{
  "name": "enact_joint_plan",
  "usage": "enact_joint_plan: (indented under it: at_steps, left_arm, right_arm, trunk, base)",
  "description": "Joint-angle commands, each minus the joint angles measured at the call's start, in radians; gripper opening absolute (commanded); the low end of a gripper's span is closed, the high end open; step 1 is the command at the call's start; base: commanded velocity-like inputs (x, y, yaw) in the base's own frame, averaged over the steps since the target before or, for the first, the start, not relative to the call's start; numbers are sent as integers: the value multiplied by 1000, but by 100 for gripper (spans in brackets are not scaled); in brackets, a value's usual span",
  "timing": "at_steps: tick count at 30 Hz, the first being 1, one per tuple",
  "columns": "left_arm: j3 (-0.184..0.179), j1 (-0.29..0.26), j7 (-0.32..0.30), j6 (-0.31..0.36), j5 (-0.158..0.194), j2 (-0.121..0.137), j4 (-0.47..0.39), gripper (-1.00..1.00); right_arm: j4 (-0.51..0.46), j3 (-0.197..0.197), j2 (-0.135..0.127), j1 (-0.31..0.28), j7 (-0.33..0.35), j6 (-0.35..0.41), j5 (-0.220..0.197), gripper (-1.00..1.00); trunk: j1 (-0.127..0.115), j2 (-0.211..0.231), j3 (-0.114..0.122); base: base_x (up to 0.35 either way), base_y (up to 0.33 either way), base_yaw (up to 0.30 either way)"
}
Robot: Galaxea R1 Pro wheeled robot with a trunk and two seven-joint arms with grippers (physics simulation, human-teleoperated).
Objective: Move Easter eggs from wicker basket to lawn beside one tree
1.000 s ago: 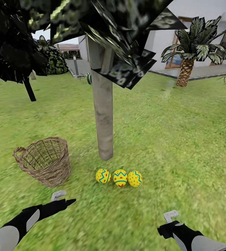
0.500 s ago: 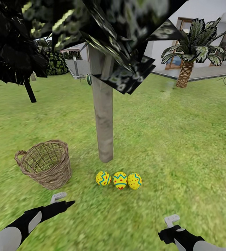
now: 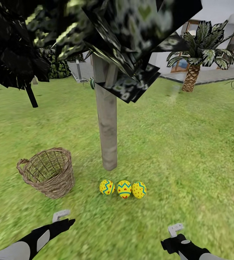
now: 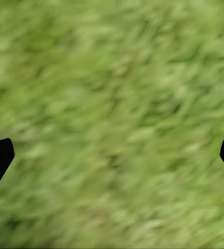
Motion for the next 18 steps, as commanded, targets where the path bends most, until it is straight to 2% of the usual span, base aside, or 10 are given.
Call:
enact_joint_plan:
  at_steps: [1, 7, 14, 18]
  left_arm:
    - [-8, 0, 11, 6, 1, -2, 2, 100]
    - [-8, 0, 91, 4, -68, -12, 63, 100]
    - [-8, 5, 112, 2, -75, -13, 133, 100]
    - [-8, 24, 112, 2, -76, -13, 138, 100]
  right_arm:
    - [1, 7, 0, 3, 4, -5, -9, 100]
    - [1, 7, 0, 17, 3, -8, -9, 100]
    - [12, 6, -2, 42, 2, -6, -12, 100]
    - [31, 4, -1, 43, 2, -4, -13, 100]
  trunk:
    - [-4, 7, 2]
    - [-27, 49, 21]
    - [-54, 98, 43]
    - [-69, 126, 56]
  base:
    - [0, 0, 0]
    - [0, 0, 0]
    - [0, 0, 0]
    - [0, 0, 0]
